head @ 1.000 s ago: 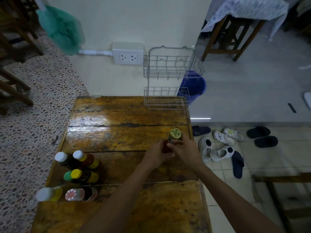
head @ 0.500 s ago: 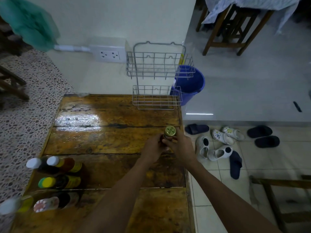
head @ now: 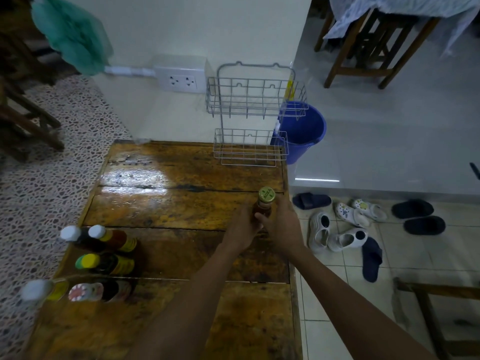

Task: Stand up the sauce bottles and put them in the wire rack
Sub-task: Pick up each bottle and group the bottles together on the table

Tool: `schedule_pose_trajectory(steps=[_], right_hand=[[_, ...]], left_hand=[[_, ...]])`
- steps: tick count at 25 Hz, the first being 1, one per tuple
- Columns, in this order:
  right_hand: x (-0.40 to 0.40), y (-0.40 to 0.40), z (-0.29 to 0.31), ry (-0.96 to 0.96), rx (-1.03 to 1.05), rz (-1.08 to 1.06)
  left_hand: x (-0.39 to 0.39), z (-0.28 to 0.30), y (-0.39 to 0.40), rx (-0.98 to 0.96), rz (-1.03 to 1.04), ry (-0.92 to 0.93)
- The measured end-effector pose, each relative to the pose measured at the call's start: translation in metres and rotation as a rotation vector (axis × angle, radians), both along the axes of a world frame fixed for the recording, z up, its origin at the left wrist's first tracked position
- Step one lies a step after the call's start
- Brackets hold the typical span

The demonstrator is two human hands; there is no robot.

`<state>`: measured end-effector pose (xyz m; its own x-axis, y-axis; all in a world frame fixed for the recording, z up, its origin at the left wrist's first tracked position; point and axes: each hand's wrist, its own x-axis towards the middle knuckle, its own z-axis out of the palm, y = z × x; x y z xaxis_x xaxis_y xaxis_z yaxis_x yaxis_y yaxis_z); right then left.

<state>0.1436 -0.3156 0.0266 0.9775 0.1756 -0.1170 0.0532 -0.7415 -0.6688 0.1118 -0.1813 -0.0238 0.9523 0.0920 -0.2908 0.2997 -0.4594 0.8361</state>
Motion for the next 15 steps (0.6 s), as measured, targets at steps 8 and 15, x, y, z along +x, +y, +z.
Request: schedule_pose_trajectory(steps=[8,15], right_hand=[[-0.102,0.054,0.007,-0.013,-0.093,0.35],[-0.191,0.206,0.049,-0.238,-0.036,0.795]], left_hand=[[-0.179,0.024,0.084,0.123,0.452,0.096],[-0.308,0.006,0.164,0.185,0.777,0.066]])
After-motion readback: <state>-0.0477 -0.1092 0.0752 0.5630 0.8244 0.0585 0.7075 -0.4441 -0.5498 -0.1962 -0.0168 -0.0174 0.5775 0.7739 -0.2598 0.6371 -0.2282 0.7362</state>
